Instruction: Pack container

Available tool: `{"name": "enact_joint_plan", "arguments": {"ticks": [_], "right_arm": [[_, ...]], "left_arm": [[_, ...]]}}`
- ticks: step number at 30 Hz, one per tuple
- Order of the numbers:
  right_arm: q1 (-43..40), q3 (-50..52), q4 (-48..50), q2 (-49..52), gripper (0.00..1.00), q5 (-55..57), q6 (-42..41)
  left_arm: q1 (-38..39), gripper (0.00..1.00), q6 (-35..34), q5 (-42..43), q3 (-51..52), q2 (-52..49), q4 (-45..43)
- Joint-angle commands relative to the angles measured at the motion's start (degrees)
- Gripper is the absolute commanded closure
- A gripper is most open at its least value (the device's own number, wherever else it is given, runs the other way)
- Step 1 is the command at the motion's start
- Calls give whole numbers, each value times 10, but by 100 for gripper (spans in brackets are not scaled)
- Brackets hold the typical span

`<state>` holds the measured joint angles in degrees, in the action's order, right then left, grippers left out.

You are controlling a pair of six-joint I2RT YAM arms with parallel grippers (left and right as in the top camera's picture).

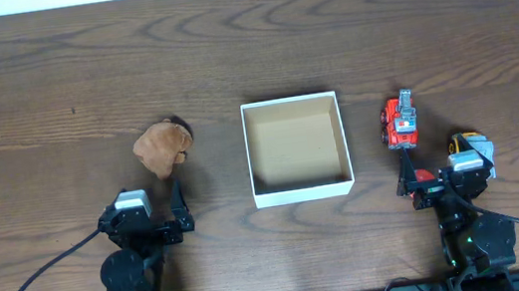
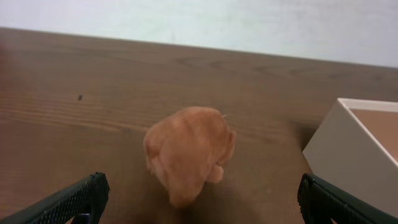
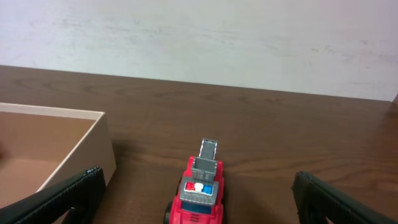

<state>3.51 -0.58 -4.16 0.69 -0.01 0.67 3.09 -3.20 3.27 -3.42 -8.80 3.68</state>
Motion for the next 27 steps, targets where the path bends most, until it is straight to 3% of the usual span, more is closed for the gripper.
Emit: {"name": "enact_joint_plan", "arguments": {"ticks": [1, 9, 18, 27], "right_arm": [[-3, 3, -1, -3, 1, 4, -4], [-3, 3, -1, -3, 1, 4, -4], [-3, 3, 12, -3, 1, 6, -7], [-2, -20, -12, -1, 1, -26, -75]], "left_arm": [[-2, 2, -5, 6, -38, -29, -12], [-2, 2, -6, 6, -112, -71, -16], [-2, 2, -47, 6, -230, -151, 80], [-2, 2, -46, 6, -342, -235, 174]]}}
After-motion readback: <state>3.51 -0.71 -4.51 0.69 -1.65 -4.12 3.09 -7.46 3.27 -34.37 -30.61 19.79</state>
